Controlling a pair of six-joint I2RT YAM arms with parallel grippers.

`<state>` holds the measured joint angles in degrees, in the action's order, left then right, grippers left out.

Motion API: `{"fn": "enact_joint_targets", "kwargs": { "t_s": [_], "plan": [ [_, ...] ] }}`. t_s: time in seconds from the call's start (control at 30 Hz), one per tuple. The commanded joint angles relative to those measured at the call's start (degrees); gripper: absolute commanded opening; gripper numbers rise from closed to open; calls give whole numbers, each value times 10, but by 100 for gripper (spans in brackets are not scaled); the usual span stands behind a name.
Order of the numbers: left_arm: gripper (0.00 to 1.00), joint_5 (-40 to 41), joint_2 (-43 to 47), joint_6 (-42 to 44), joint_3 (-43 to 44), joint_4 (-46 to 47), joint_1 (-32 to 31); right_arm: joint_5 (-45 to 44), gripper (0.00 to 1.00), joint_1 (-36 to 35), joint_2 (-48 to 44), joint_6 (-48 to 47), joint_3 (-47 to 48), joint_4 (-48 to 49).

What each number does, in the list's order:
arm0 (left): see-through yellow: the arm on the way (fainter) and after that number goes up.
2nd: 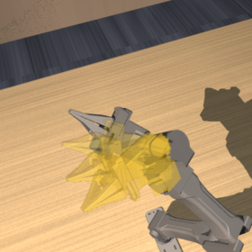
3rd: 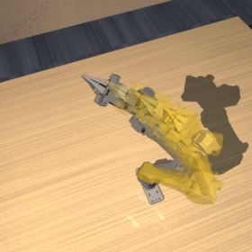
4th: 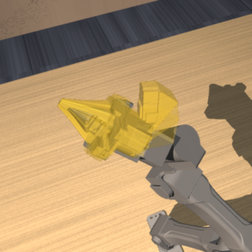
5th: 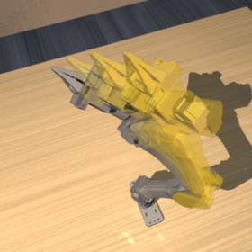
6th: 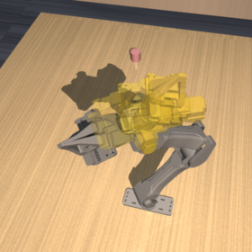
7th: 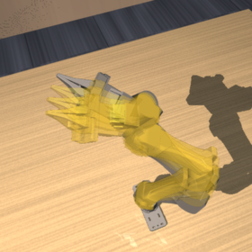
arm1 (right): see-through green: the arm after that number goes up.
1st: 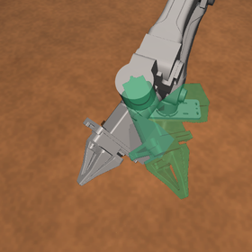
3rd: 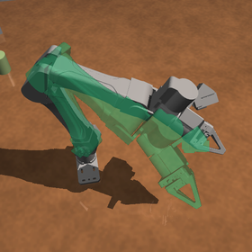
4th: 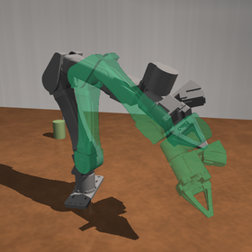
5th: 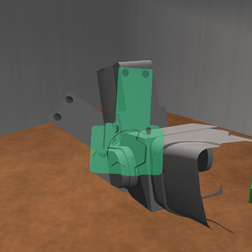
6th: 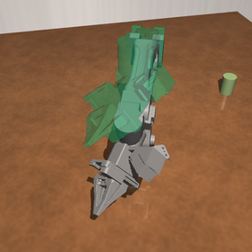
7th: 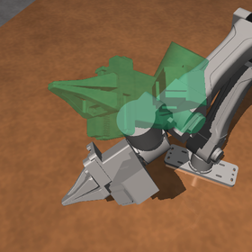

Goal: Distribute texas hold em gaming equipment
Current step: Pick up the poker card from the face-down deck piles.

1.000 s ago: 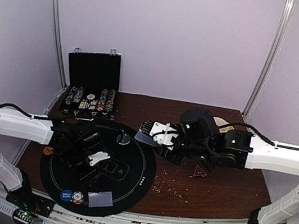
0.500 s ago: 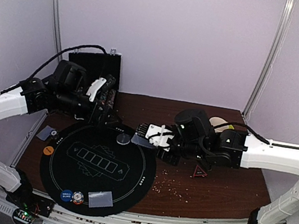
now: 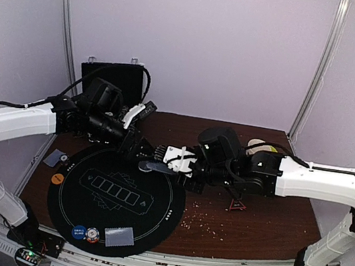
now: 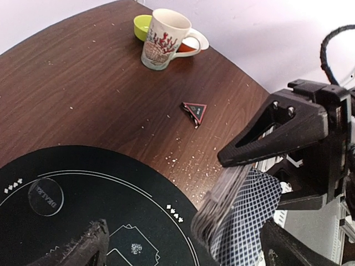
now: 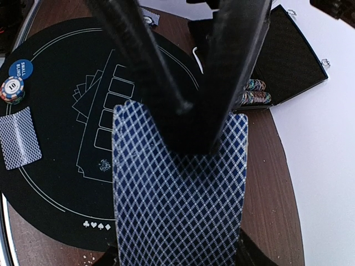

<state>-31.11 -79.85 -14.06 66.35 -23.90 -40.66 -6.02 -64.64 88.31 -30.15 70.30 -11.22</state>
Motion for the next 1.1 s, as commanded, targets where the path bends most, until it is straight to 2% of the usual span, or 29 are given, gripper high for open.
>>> {"fn": "enact_joint_targets", "kwargs": {
  "t_s": [0.0,0.1,0.17,0.27,0.33,0.6,0.77,0.97,1.07],
  "plan": [
    [97,-11,-11,15,9,28,-14,12,49,-5,9,-4,25,22],
    [91,9,-21,13,12,25,-14,12,49,-5,11,-5,26,25],
    [82,27,-22,12,13,18,-13,11,49,-6,10,-4,26,26],
    [63,47,-15,3,9,20,-8,9,49,-5,6,-3,21,27],
    [57,52,-5,2,4,21,-6,4,49,-5,3,-2,17,28],
    [52,62,15,9,-9,5,-4,-3,49,-5,-2,-3,12,29],
    [63,57,30,14,-6,5,-4,-4,49,-6,-2,-3,12,26],
    [64,44,49,15,-5,13,-4,-4,49,-5,-1,-3,12,23],
    [55,29,50,16,-8,13,-4,-5,49,-6,0,-2,13,22]
  ]
}}
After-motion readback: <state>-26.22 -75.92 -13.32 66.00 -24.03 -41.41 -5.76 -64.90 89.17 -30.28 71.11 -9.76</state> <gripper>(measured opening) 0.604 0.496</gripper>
